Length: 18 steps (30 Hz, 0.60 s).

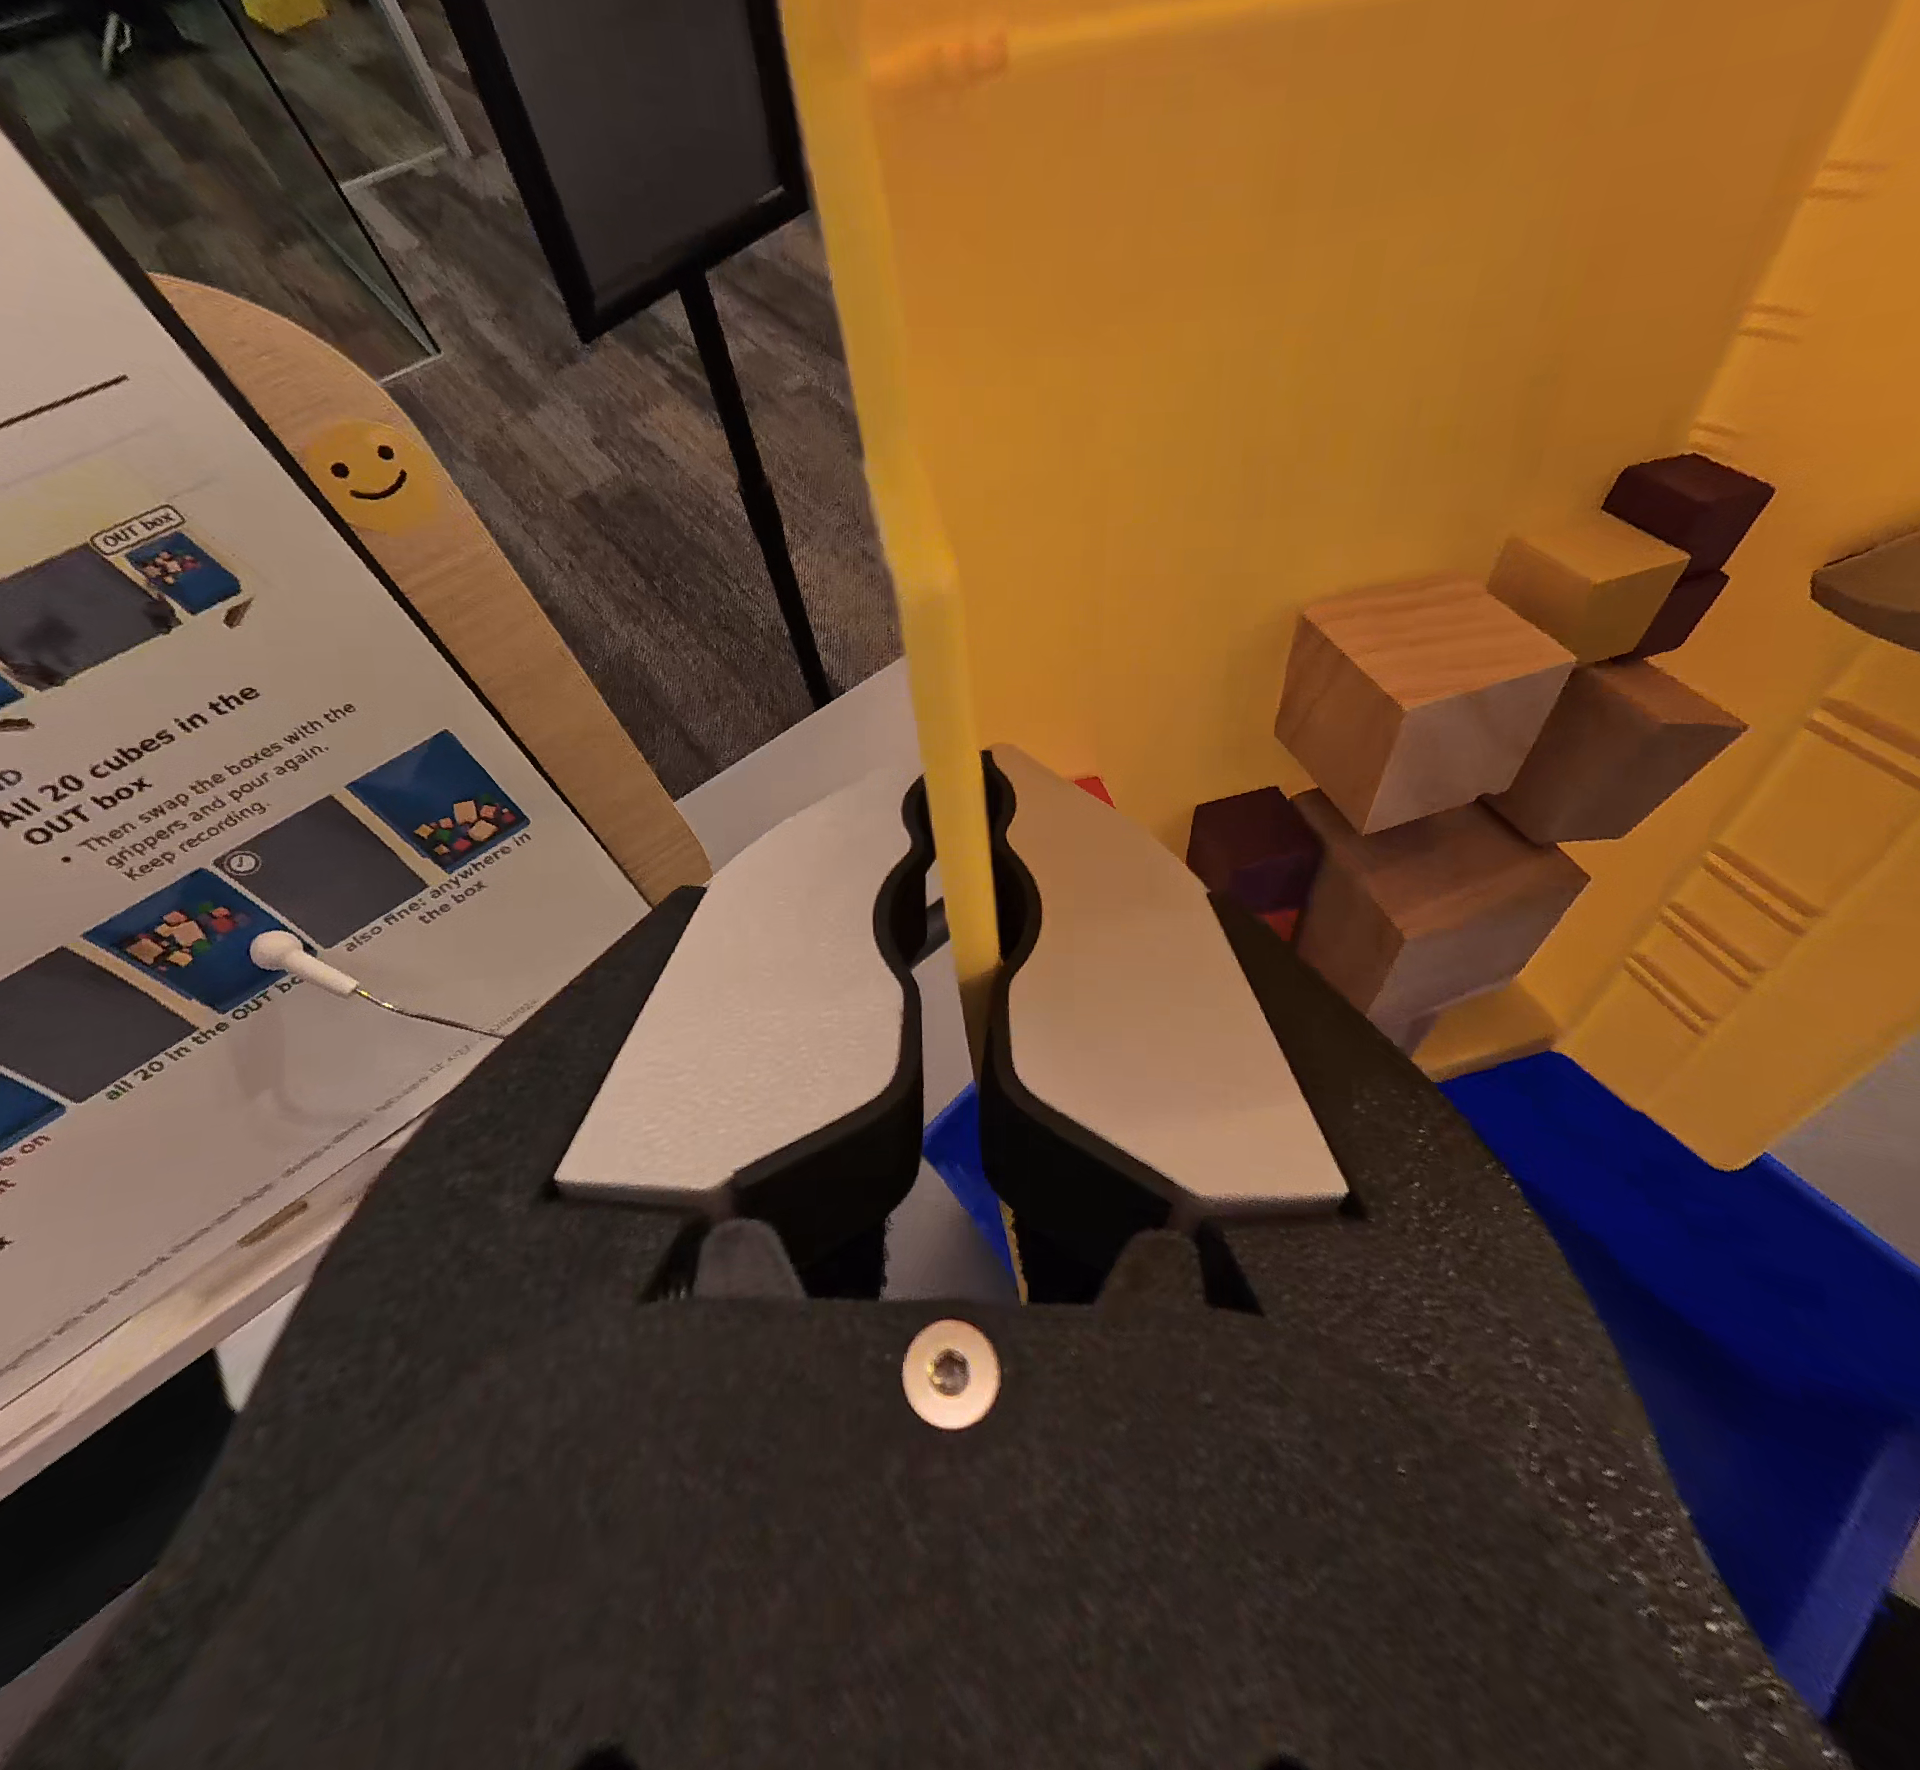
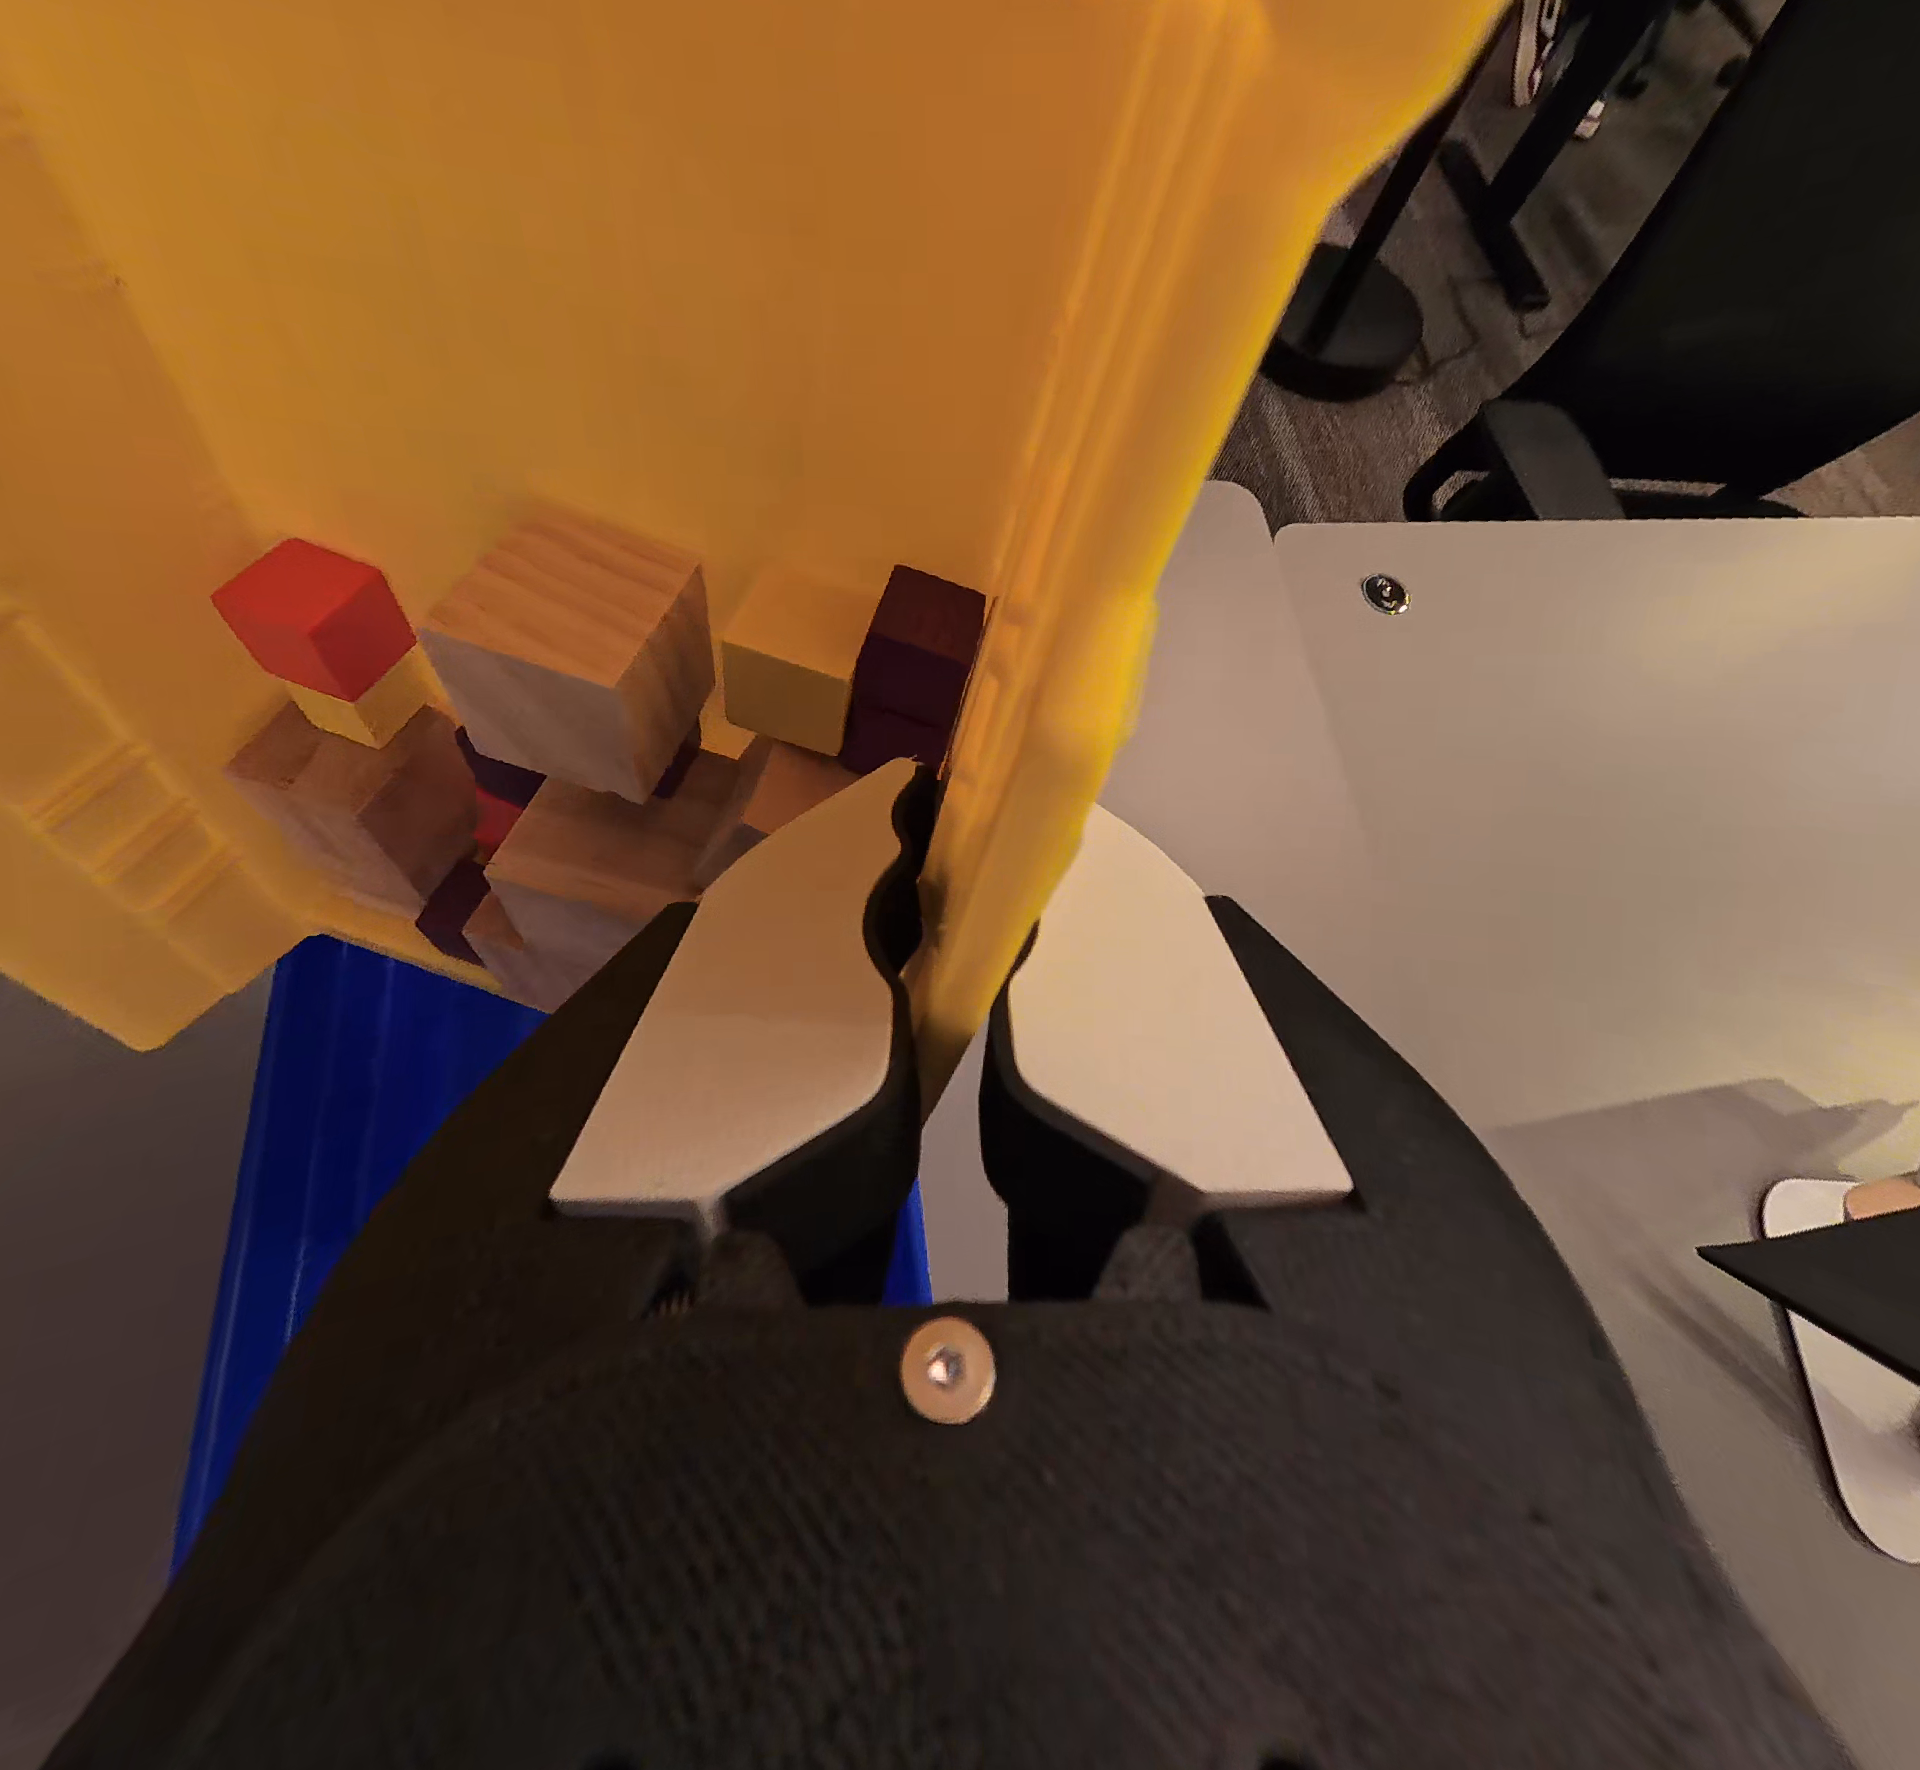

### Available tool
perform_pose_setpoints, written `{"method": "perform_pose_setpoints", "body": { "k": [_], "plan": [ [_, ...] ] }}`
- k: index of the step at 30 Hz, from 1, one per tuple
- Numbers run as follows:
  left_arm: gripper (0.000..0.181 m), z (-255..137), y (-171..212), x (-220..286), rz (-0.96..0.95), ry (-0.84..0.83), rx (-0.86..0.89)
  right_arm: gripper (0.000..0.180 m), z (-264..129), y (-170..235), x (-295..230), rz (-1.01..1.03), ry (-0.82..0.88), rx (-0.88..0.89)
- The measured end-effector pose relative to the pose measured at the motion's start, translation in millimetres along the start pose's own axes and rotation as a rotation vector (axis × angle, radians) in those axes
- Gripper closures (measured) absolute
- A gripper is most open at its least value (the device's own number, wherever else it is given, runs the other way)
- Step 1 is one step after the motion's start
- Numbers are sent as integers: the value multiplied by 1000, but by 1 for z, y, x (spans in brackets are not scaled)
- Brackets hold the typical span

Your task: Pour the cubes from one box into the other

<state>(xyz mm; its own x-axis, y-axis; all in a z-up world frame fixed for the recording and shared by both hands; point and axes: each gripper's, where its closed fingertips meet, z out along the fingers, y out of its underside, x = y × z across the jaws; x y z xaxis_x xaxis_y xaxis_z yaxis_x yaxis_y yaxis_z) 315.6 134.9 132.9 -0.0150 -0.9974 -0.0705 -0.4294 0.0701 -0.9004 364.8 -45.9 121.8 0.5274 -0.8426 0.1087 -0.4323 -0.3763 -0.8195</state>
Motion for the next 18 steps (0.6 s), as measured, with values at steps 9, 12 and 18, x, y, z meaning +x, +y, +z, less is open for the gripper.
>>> {"method": "perform_pose_setpoints", "body": {
  "k": [9,12,18],
  "plan": [
    [175,-6,3,6,-67,84,152,173,-21,0,-2,-71,101,114],
    [175,-7,6,7,-84,111,195,173,-29,-2,-3,-108,143,148],
    [175,-14,7,7,-123,150,287,173,-44,-5,-10,-162,203,204]
  ]
}}
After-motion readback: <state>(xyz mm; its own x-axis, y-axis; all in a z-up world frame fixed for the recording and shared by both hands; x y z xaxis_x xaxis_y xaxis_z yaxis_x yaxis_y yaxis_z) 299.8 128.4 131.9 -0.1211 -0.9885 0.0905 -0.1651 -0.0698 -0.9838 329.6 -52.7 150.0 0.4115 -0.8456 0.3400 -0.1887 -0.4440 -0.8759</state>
